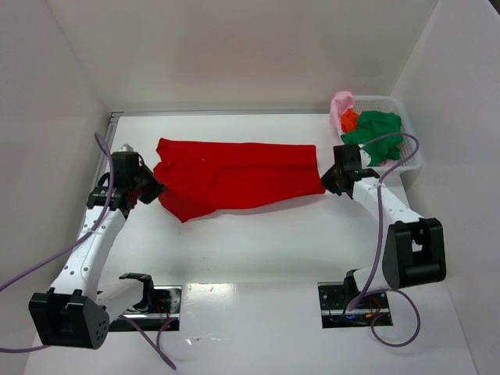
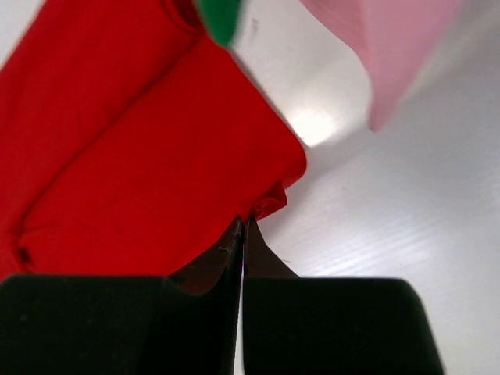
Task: Fold and stack the t-shirts
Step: Fold the other side of the tshirt into a rectangle
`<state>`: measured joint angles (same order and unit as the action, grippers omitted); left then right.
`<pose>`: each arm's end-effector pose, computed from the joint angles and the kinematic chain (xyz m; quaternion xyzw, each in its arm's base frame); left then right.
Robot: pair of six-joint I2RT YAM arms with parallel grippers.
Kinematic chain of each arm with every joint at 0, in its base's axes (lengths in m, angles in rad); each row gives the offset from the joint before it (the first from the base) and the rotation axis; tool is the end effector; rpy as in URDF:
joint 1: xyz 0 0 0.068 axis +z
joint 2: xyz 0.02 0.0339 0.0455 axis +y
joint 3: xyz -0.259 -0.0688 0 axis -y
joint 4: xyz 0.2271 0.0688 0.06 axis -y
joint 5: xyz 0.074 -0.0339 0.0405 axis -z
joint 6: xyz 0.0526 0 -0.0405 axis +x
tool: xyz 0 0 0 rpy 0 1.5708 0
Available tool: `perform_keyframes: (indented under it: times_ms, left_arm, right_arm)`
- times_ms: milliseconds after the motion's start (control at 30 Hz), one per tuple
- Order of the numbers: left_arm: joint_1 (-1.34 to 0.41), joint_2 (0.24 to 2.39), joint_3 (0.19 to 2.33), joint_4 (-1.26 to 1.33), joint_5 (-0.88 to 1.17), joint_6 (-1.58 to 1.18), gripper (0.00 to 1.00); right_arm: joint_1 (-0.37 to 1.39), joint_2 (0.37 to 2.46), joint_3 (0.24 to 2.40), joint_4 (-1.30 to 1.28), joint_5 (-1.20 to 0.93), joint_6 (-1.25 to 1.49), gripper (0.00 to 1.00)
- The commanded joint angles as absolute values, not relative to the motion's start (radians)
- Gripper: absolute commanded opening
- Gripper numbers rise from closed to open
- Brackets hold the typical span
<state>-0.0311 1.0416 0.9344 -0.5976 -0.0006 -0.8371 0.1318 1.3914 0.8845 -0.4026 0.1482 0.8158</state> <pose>0.2178 -0.0067 0.2904 -0.3561 0.8349 -0.1762 0.3808 0.2775 0.0289 0.2111 0.3390 0.8805 0.0854 0.3200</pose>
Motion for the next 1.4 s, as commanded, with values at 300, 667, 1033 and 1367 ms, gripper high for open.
perform_keyframes:
  times_ms: [300, 667, 1033, 1367]
  left_arm:
    - [-0.006, 1.113, 1.046, -0.453, 0.009, -0.788, 0.00]
    - [0.044, 1.305, 1.149, -0.357, 0.021, -0.779, 0.00]
    - [0.074, 1.482, 1.262, -0.276, 0.049, -0.761, 0.00]
    - [0.083, 1.621, 1.353, -0.247, 0.084, -0.741, 0.00]
  right_arm:
    - [0.129, 1.543, 1.087, -0.307, 0.146, 0.759, 0.00]
    - [0.120, 1.669, 1.192, -0.278, 0.178, 0.759, 0.00]
    - [0.068, 1.747, 1.267, -0.258, 0.187, 0.750, 0.00]
    - [0.058, 1.813, 1.307, -0.239, 0.187, 0.741, 0.00]
